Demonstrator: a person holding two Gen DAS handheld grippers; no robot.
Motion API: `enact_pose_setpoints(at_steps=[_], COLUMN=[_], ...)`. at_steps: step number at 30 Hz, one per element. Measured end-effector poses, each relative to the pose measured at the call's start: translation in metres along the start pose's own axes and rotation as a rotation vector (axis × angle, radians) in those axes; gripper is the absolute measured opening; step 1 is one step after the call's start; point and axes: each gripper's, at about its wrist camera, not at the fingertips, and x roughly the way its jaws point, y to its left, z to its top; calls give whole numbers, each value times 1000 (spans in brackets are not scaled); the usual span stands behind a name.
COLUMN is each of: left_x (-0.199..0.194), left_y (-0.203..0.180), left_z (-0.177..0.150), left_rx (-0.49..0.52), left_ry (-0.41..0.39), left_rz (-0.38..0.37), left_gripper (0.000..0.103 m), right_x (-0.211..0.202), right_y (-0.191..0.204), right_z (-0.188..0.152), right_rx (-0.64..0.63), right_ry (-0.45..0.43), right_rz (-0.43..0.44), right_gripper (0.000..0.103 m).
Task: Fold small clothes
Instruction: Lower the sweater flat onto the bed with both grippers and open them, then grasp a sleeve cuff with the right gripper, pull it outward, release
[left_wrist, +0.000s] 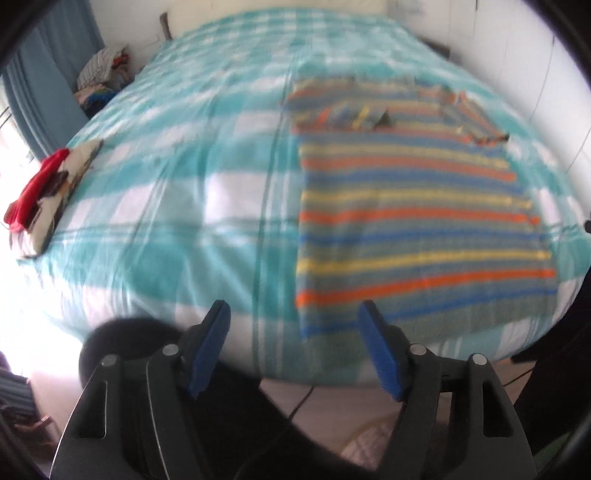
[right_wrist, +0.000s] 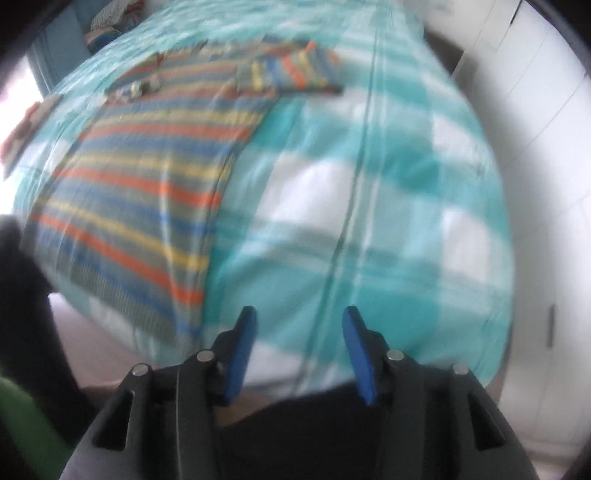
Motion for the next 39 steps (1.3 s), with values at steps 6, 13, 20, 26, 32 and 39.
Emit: enact_pose_setpoints(at_steps=[6,13,20,26,32,39], left_x=[27,97,102,107,117,121], left_y=[-41,-68,-48,-50,-53,-60], left_z=[62,42,41,39,34,32], left_rx=[-71,-52,-162,-171,-154,-123], left_ry=[-235,-141,-100,-106,-96,-113], left_rz=[-173,-194,-258,-260,-230,-185], left_gripper=[92,89,88,88,88,91], right_x=[26,153,119,111,147,158], right_y=[14,72,-51,-207,-233,-228], right_z=[146,200,191,120,69,86], right_rx=[-199,-287,177,631,797,802], right_ry=[-281,-212,-369,-417,-434,-400], right_rz=[40,193,253,111,350,416], right_gripper=[80,53,4,4,17,4])
